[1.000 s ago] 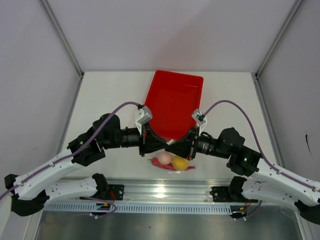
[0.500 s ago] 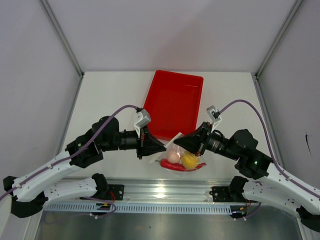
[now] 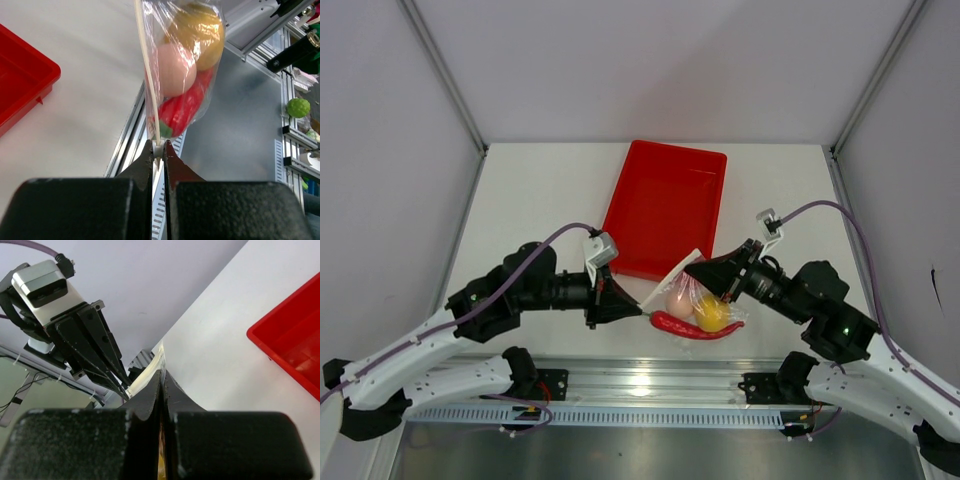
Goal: Place the food in the zip-top bag and seal the zipper
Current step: Zip the zipper food storage bag.
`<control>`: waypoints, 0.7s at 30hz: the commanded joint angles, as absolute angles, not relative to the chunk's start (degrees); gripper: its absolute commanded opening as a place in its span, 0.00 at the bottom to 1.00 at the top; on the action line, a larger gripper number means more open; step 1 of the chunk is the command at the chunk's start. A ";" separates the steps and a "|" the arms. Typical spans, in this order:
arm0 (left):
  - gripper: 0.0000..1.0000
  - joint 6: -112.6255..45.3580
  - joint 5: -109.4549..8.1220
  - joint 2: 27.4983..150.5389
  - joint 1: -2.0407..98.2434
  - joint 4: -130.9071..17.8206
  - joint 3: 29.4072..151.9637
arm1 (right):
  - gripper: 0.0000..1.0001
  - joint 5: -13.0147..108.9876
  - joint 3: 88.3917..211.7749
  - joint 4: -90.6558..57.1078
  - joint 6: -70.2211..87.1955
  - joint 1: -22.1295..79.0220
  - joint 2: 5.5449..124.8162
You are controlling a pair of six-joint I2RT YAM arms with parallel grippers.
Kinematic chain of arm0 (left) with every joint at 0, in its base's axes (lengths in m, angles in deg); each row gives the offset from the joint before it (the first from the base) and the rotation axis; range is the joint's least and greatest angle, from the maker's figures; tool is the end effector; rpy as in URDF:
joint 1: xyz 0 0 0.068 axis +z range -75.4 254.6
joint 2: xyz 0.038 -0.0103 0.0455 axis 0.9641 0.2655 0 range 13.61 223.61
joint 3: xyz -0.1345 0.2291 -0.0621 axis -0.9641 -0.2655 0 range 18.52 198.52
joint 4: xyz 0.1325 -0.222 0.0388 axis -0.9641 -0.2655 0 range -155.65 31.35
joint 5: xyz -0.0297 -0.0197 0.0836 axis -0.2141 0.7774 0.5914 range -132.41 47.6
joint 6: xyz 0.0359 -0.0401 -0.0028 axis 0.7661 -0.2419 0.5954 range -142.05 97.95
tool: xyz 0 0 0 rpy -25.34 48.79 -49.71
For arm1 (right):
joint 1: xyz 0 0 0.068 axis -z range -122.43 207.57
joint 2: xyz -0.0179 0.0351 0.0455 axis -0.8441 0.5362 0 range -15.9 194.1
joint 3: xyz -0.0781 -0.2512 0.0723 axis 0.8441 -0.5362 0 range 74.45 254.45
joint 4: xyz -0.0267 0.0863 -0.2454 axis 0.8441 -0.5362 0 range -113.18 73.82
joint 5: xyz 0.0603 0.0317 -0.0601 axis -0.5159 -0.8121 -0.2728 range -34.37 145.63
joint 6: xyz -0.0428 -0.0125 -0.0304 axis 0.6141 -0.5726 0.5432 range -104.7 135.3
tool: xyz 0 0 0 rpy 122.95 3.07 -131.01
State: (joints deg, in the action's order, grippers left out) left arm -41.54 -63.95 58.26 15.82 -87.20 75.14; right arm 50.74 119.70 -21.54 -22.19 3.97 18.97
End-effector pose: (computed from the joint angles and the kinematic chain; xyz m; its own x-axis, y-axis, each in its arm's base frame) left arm 0.0728 -0.1453 0.3780 -0.4656 0.1696 -0.8686 0.8725 0.2521 -0.4184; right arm 0.0821 0.1167 0.3771 -0.4776 0.3742 -0.7949 -0.7079 0.3719 0.6004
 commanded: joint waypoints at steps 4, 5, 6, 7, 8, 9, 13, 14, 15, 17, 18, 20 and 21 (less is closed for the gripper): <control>0.01 -42.53 -64.73 55.98 15.89 -92.74 74.06 | 0.00 58.00 122.00 -21.01 -20.82 4.75 17.50; 0.01 -42.53 -64.64 55.80 15.80 -92.84 73.89 | 0.00 58.09 122.00 -21.19 -20.73 4.75 17.59; 0.01 -42.62 -64.55 55.63 15.80 -92.92 73.71 | 0.00 58.35 122.09 -21.45 -20.73 4.75 17.59; 0.01 -42.62 -64.29 55.54 15.80 -93.01 73.62 | 0.00 58.53 121.82 -21.71 -20.82 4.75 17.76; 0.01 -42.62 -64.12 55.54 15.89 -92.93 73.45 | 0.00 58.61 121.65 -21.63 -20.91 4.75 17.85; 0.01 -42.79 -64.03 55.54 15.80 -92.84 73.36 | 0.00 58.79 121.39 -21.71 -21.08 4.84 18.02; 0.40 -43.58 -60.88 56.41 15.89 -92.92 73.54 | 0.00 59.58 120.85 -22.59 -21.61 4.84 19.34; 0.47 -43.76 -58.95 56.68 15.89 -92.84 73.54 | 0.00 60.02 120.86 -23.29 -21.87 4.84 19.95; 0.55 -43.85 -57.97 56.59 15.89 -92.49 73.71 | 0.00 60.20 120.94 -23.56 -21.96 5.01 20.31; 0.80 -44.55 -54.64 56.77 15.89 -92.48 74.59 | 0.00 60.63 121.12 -24.53 -22.05 5.10 21.01; 0.99 -45.51 -49.92 56.85 15.89 -93.18 75.55 | 0.00 60.64 121.29 -24.70 -22.31 5.45 21.71; 0.99 -46.48 -44.19 57.20 15.89 -94.59 77.82 | 0.00 60.46 121.29 -25.05 -22.49 5.72 22.07; 0.99 -47.71 -37.12 57.64 15.89 -95.55 78.97 | 0.00 60.81 121.47 -25.23 -22.58 5.89 22.42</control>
